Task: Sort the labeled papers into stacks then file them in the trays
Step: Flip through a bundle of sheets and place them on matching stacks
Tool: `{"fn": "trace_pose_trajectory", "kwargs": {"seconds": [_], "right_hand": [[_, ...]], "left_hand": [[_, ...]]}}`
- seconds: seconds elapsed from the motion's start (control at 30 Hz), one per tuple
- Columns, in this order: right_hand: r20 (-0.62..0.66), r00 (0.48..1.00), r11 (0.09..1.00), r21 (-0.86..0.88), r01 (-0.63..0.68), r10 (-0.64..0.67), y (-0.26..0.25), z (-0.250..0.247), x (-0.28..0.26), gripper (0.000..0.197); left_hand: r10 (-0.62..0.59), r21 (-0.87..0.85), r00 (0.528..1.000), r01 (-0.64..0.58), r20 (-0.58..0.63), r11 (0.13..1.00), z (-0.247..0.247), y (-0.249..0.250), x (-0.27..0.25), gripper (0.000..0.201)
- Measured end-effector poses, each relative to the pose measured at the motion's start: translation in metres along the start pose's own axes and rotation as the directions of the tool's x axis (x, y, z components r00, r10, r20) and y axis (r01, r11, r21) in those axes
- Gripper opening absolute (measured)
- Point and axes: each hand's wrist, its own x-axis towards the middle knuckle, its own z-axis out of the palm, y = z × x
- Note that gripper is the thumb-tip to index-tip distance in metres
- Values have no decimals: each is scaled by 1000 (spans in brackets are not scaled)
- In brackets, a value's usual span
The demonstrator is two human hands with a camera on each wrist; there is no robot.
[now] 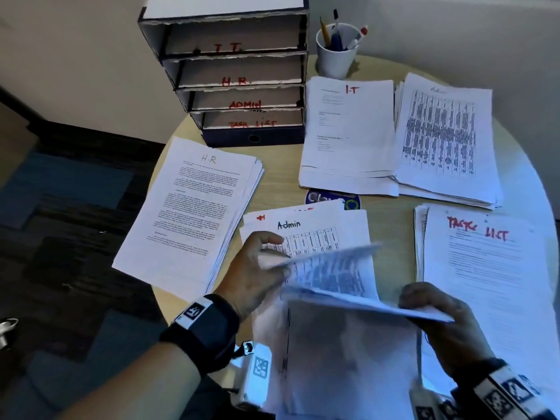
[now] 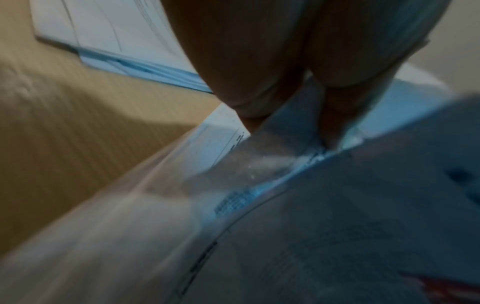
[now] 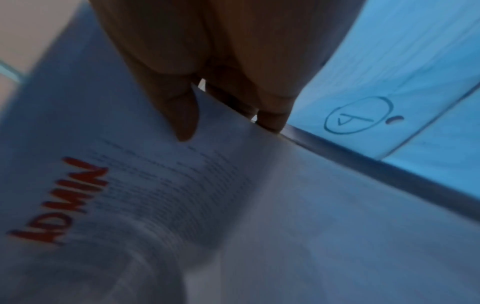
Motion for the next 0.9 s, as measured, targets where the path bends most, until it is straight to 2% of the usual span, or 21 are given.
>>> {"fn": "trace_pose_trajectory", "kwargs": {"seconds": [0.03, 0.07, 0.13, 0.17, 0.2, 0.23, 0.27, 0.3, 0.33, 0.37, 0.4, 0.43, 0.47, 0.5, 0.53, 0.67, 0.83, 0.9], "right_hand": [[34, 999, 999, -32, 31, -30, 1, 0, 3, 9], [38, 999, 1000, -19, 9, -9, 1, 1, 7, 12], [81, 992, 995, 29, -100, 98, -8, 8, 13, 29], [77, 993, 996, 20, -89, 88, -13, 12, 17, 50], [82, 991, 994, 37, -105, 102, -21, 19, 21, 52], [79, 994, 997, -9, -80, 81, -24, 25, 24, 27], [52, 998, 997, -76, -32, 36, -28, 28, 27, 9], [1, 1000, 979, -201, -10, 10, -21, 27, 32, 26], [-49, 999, 963, -268, -36, 24, -18, 27, 35, 32], [-87, 996, 957, -286, -52, 28, -12, 22, 36, 30], [-107, 994, 955, -290, -66, 36, -13, 20, 35, 27], [-91, 995, 959, -277, -56, 32, -14, 18, 32, 25], [-83, 996, 966, -252, -49, 29, -14, 17, 29, 24], [-75, 997, 970, -240, -26, 8, -14, 15, 26, 26], [-59, 998, 972, -235, -2, -12, -15, 15, 22, 30], [1, 1000, 970, -242, 20, -20, -12, 9, 9, 53], [-18, 1000, 989, -145, -2, 0, -12, 14, 5, 39], [-14, 1000, 990, -141, -1, -1, -11, 14, 6, 41]], "left_hand": [[-20, -10, 996, 21, 84, 1000, -2, 5, -2, 46], [-30, -8, 985, 32, 168, 999, -4, 9, -1, 46], [-44, 3, 956, 45, 291, 999, -3, 17, 3, 45], [-55, 2, 945, 58, 324, 998, -2, 19, 7, 46], [-60, -3, 937, 66, 344, 998, -2, 22, 12, 45], [-75, 1, 938, 80, 338, 997, -3, 23, 19, 45], [-90, 15, 945, 89, 314, 996, -5, 21, 27, 43], [-109, 53, 958, 99, 266, 994, -7, 19, 35, 41], [-118, 176, 977, 87, 177, 981, -12, 16, 44, 40], [-97, 402, 993, 61, 70, 914, -17, 11, 53, 43], [-67, 657, 998, 54, -4, 752, -21, 7, 58, 49], [-49, 833, 998, 64, -45, 550, -23, 4, 59, 55], [-58, 917, 996, 78, -60, 392, -24, 2, 60, 62], [-88, 945, 994, 93, -68, 314, -24, 0, 61, 68], [-98, 953, 992, 101, -76, 287, -24, 0, 62, 71], [-61, 949, 992, 122, -109, 291, -24, -4, 71, 71], [66, 936, 994, 57, -85, 348, -22, -18, 65, 60], [146, 913, 985, 24, -91, 407, -21, -24, 62, 53]]}}
